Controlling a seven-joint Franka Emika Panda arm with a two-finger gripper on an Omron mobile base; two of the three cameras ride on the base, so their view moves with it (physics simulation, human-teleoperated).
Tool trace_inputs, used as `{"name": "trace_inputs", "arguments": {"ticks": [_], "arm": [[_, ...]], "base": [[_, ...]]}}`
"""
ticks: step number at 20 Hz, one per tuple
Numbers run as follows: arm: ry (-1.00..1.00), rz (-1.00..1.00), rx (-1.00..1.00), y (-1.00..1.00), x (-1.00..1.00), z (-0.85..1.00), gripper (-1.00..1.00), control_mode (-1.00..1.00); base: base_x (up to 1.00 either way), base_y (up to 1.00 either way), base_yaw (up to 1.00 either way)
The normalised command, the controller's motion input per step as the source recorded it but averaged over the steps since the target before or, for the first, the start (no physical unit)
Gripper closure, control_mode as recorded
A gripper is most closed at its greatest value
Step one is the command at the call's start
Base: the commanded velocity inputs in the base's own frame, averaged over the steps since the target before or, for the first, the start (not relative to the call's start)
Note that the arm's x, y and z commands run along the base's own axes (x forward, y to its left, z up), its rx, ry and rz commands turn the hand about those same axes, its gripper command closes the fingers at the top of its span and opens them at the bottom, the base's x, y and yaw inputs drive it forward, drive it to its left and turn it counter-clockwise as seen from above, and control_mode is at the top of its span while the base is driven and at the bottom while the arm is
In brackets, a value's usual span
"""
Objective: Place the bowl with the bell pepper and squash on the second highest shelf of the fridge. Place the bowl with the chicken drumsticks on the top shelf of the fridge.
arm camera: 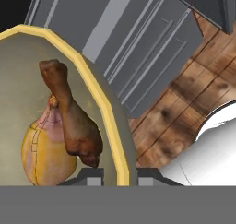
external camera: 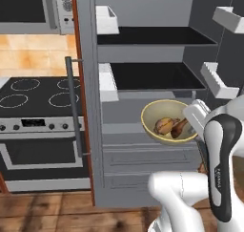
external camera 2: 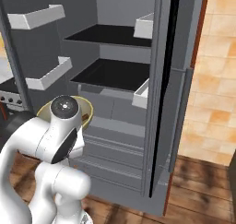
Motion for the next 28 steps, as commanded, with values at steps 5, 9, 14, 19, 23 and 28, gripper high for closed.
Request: {"name": "trace_inputs", "arguments": {"ticks": [5, 9, 14, 19, 23, 28], "arm": [[0.0, 0.0, 0.0, 0.0, 0.0, 0.0, 1.0, 1.0], [0.0, 0.0, 0.0, 0.0, 0.0, 0.0, 1.0, 1.0], [0.0, 0.0, 0.0, 0.0, 0.0, 0.0, 1.0, 1.0], [0.0, 0.0, 0.0, 0.0, 0.0, 0.0, 1.0, 1.0], [0.0, 0.0, 0.0, 0.0, 0.0, 0.0, 1.0, 1.0], [0.0, 0.0, 0.0, 0.0, 0.0, 0.0, 1.0, 1.0]], "base": [[0.51, 0.0, -0.18], [0.37, 0.06, -0.35], [0.51, 0.25, -0.22], [0.47, 0.36, -0.1], [0.21, 0.33, -0.05], [0.46, 0.27, -0.01]]}}
